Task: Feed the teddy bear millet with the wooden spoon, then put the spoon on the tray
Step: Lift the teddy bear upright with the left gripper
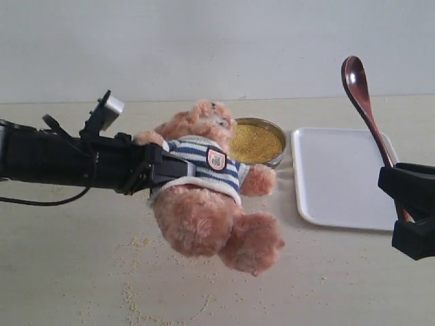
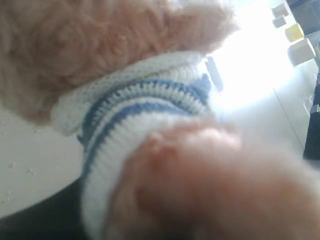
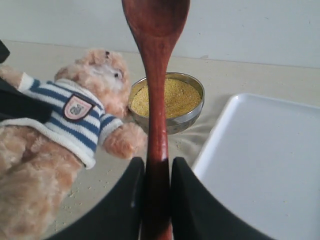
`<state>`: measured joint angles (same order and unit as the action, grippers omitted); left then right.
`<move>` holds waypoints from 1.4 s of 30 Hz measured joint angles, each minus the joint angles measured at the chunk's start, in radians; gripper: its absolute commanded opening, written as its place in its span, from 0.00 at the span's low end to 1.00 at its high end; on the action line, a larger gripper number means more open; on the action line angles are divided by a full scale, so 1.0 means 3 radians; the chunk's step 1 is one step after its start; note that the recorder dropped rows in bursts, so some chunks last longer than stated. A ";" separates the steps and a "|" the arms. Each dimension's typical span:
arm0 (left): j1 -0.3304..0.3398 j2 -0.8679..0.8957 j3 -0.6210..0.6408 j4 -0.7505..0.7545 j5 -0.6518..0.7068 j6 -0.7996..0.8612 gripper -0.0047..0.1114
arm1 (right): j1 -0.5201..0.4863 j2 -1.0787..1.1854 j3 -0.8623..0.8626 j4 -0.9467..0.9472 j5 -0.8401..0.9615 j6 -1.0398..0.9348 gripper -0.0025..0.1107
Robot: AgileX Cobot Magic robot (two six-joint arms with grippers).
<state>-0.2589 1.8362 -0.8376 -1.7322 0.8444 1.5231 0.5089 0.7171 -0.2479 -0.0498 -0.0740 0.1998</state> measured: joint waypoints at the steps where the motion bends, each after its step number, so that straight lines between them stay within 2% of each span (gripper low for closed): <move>1: 0.0005 -0.0089 0.0000 0.0016 0.0005 -0.0015 0.08 | 0.0000 0.0000 0.0000 0.0000 0.0000 0.0000 0.02; 5: 0.0025 -0.0473 0.0000 0.0221 0.0013 -0.0104 0.08 | 0.0000 0.0000 0.0000 0.0000 0.0000 0.0000 0.02; 11: 0.0064 -0.1058 0.0006 0.0971 0.0021 -0.0465 0.08 | 0.0000 0.0000 0.0000 0.0000 0.0000 -0.0022 0.02; 15: 0.0064 -0.1284 0.0123 0.1480 -0.0036 -0.0718 0.08 | 0.0000 0.0000 0.0000 0.0000 0.0000 -0.0061 0.02; 18: 0.0082 -0.1316 0.0282 0.1619 -0.0063 -0.0789 0.08 | 0.0000 0.0000 0.0000 0.0000 0.0000 -0.0084 0.02; 24: 0.0207 -0.1339 0.0570 0.1574 -0.0056 -0.0690 0.08 | 0.0000 0.0000 0.0000 -0.0007 0.0000 -0.0097 0.02; 30: 0.0540 -0.1347 0.0808 0.0927 0.0155 -0.0226 0.08 | 0.0000 0.0000 0.0000 -0.0007 0.0000 -0.0102 0.02; 36: 0.0902 -0.1347 0.0839 0.0841 0.0267 -0.0122 0.08 | 0.0000 0.0000 0.0000 -0.0007 0.0000 -0.0102 0.02; 42: 0.1017 -0.1352 0.0839 0.0819 0.0425 -0.0120 0.08 | 0.0000 0.0000 0.0000 -0.0007 0.0000 -0.0102 0.02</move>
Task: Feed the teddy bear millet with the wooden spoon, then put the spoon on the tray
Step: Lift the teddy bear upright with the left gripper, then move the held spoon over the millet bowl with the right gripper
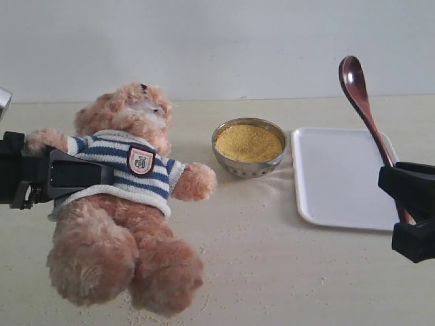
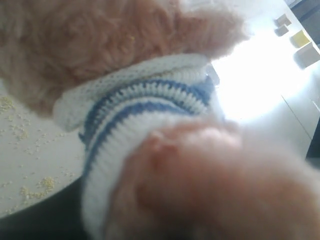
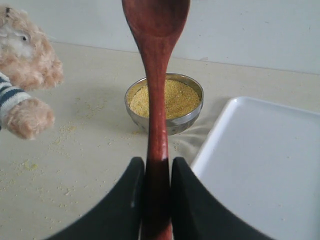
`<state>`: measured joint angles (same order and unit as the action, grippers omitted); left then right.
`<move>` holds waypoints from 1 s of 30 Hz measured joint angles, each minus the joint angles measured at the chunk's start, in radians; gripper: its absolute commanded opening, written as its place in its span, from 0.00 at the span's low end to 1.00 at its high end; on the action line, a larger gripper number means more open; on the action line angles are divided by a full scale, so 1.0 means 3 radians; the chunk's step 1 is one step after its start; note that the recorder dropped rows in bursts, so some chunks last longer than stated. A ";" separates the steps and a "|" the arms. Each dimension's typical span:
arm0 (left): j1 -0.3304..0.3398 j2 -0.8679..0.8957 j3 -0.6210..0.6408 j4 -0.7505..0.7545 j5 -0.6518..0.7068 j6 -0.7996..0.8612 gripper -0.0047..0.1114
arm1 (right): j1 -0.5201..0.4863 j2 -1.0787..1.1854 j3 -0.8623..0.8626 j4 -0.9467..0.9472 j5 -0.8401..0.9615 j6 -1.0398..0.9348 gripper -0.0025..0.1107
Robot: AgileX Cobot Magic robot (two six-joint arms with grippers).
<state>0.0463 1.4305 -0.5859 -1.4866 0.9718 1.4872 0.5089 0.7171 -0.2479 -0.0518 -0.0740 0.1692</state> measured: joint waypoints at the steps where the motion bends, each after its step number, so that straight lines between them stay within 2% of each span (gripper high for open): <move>1: 0.0000 0.0000 0.0000 0.0000 0.0018 0.0000 0.08 | 0.0000 0.0000 0.0000 0.0000 0.0000 0.0000 0.02; 13: 0.0000 0.0000 0.0000 0.0000 0.0060 0.0000 0.08 | 0.0000 0.0000 0.0000 0.0000 0.0000 0.0000 0.02; 20: 0.0000 0.0000 0.0000 -0.0006 0.0060 0.0000 0.08 | 0.0000 0.0000 -0.0180 0.0000 0.0205 -0.0038 0.02; 26: 0.0000 0.0000 0.0000 -0.0006 0.0073 0.0000 0.08 | 0.0000 0.0110 -0.0500 0.0000 0.0930 -0.0272 0.02; 30: 0.0000 0.0000 0.0000 -0.0013 0.0080 0.0000 0.08 | 0.0000 0.0654 -0.1027 -0.0082 0.1430 -0.0472 0.02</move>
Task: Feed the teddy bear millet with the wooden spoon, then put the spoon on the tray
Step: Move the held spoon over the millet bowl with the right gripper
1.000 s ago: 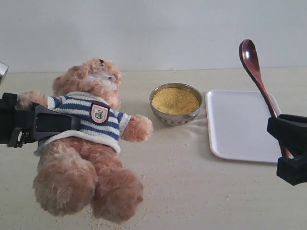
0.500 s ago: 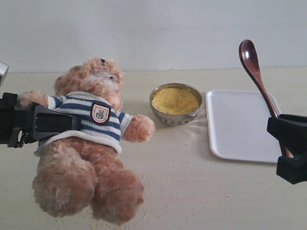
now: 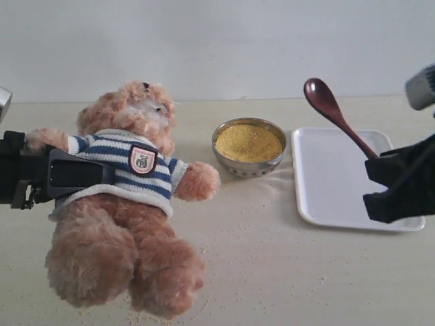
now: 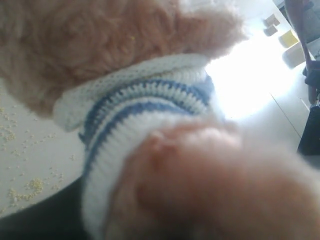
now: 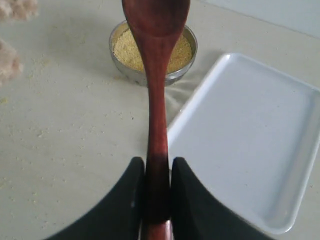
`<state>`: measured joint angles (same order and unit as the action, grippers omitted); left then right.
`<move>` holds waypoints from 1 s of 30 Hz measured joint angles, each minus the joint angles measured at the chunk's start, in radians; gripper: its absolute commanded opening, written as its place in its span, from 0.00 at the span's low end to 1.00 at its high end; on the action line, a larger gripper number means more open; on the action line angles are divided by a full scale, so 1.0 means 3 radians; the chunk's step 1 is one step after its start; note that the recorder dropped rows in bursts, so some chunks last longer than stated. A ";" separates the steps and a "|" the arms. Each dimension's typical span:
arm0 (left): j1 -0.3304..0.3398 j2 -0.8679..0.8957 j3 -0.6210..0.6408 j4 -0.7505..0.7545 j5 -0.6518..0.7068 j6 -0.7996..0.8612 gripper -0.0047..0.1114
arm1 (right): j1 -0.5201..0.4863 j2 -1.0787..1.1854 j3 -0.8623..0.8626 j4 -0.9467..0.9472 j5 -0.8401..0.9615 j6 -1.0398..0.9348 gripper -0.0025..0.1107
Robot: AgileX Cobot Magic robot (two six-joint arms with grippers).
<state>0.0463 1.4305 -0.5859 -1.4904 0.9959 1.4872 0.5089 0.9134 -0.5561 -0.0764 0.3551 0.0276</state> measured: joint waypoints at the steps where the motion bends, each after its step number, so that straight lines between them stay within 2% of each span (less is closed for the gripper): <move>1: 0.0000 0.0000 0.0000 0.0000 0.0000 0.0000 0.08 | 0.0000 0.0245 -0.0236 -0.0114 0.0175 -0.0043 0.02; 6: 0.0000 0.0000 0.0000 0.0000 0.0000 0.0000 0.08 | 0.0000 0.1477 -0.1458 -0.0937 0.1185 -0.0214 0.02; 10: 0.0000 0.0000 0.0000 -0.0007 0.0000 0.0000 0.08 | 0.0000 0.2312 -0.2177 -0.1117 0.1501 -0.0514 0.02; 20: 0.0000 0.0000 0.0000 -0.0074 0.0005 0.0000 0.08 | 0.0023 0.3209 -0.2973 -0.1763 0.1823 -0.0714 0.02; 30: 0.0000 0.0000 0.0000 -0.0074 0.0007 0.0000 0.08 | 0.0410 0.3574 -0.3185 -0.2429 0.1911 -0.0922 0.02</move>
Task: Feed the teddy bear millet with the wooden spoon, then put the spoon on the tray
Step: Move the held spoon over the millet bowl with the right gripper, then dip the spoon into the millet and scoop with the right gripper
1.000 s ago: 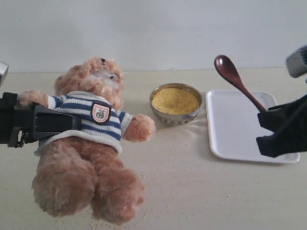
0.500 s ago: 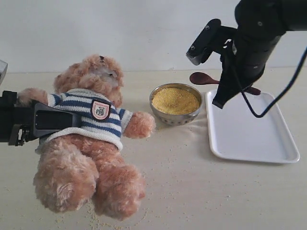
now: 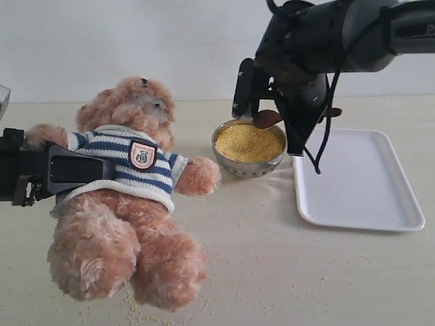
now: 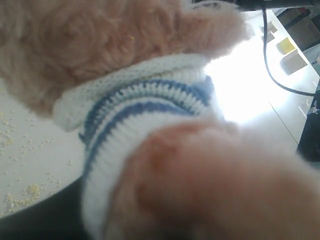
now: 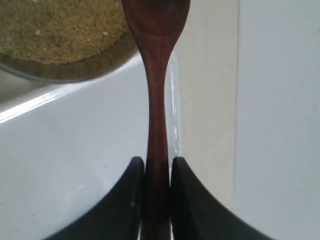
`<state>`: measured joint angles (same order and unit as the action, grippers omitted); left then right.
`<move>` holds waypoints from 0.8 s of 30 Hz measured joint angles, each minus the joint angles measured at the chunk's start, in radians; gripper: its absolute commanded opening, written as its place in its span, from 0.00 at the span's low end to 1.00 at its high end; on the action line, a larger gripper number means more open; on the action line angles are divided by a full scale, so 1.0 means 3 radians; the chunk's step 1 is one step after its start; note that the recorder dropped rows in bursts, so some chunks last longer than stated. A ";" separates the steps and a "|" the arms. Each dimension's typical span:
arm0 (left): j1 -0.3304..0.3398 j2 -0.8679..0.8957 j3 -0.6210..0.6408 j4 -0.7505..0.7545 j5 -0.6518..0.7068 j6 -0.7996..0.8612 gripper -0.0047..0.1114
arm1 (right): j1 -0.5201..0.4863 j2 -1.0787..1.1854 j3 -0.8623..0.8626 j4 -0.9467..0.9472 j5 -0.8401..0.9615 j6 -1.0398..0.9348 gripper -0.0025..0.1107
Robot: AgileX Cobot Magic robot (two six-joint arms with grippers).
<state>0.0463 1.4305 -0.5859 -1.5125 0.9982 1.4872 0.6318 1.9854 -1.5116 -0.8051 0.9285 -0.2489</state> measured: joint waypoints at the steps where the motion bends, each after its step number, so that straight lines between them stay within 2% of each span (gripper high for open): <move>1: 0.0000 0.0000 0.0000 0.0000 0.0005 0.0000 0.08 | 0.0026 0.0020 0.0000 -0.0034 -0.0006 -0.0005 0.02; 15: 0.0000 0.0000 0.0000 0.0000 0.0090 0.0000 0.08 | 0.0093 0.0233 0.0000 -0.0524 -0.0030 0.0081 0.02; 24: 0.0000 0.0000 0.0000 0.0000 0.0090 0.0000 0.08 | 0.0093 0.0348 -0.0002 -0.0596 -0.0003 0.0095 0.02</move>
<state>0.0463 1.4305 -0.5859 -1.5125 1.0251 1.4872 0.6597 2.0899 -1.5122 -0.9839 0.9274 -0.2202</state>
